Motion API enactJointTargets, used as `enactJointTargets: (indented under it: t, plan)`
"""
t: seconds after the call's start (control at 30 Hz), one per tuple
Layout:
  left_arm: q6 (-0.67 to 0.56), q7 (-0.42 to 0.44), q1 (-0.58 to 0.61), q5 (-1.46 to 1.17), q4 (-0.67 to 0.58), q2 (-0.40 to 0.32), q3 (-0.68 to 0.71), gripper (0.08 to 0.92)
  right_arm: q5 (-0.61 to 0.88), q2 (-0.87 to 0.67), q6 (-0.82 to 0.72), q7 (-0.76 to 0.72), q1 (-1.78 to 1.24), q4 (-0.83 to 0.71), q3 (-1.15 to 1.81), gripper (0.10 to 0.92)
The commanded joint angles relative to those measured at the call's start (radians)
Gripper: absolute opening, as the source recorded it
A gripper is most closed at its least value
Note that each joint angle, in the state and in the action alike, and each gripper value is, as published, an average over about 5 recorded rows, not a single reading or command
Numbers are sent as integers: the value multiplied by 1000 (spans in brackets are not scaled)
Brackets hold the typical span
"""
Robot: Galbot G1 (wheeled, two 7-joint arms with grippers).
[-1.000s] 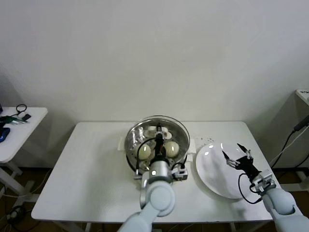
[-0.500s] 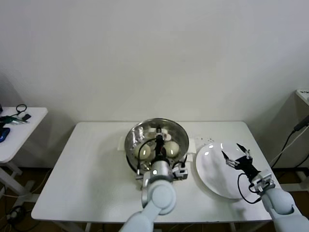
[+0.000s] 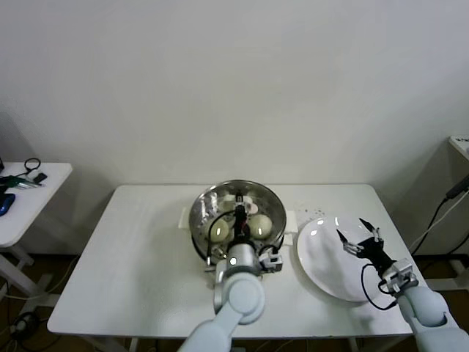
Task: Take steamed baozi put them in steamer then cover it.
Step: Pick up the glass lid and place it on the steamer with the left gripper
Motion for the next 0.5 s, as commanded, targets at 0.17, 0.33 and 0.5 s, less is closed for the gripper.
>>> enactJointTargets:
  t: [0.17,0.33,0.5]
  plan:
    - [49,-46,0,-16,17,-3,12,153,-8,13,0,-9,1,-3,7,823]
    - [49,-46,5,-13,20,0,4,153,-8,15,0,-10,0,-3,10,823]
    - [49,-50,10,-14,20,2,-8,153,-11,18,1,-12,0,-4,10,823]
